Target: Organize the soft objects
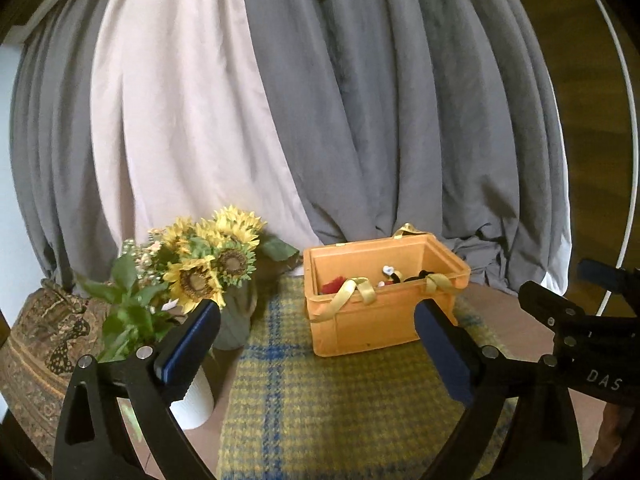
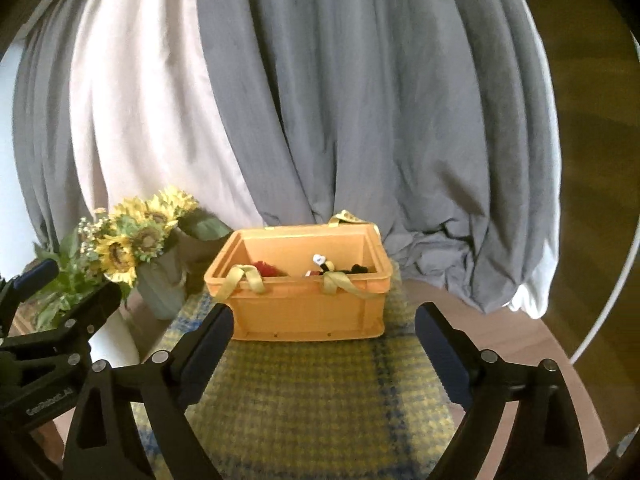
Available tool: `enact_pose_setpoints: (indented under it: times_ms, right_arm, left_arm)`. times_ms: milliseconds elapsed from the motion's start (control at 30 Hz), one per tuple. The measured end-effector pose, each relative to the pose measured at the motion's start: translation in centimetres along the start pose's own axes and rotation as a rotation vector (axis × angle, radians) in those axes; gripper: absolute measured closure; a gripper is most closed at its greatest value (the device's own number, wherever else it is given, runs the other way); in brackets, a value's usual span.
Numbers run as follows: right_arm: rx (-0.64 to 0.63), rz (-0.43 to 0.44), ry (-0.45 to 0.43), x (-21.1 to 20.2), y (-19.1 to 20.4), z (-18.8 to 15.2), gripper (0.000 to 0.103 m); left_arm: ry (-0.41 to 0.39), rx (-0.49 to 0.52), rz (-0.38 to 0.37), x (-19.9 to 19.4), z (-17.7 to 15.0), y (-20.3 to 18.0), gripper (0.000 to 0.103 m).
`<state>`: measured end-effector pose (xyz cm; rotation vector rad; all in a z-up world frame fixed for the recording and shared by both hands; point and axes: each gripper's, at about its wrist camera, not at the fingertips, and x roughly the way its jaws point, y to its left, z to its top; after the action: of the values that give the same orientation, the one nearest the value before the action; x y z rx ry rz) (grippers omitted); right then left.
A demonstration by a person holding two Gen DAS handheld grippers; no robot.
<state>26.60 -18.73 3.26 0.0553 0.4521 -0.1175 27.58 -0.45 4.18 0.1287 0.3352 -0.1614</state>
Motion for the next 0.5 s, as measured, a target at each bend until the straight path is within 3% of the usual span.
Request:
enact_pose_setpoints:
  times_ms: [500]
  right_arm:
    - [0.0, 0.035, -0.05, -10.7, -1.5, -4.4, 0.005]
  left_arm:
    - [-0.078, -0.013, 0.047, -11.8, -3.5, -2.3, 0.0]
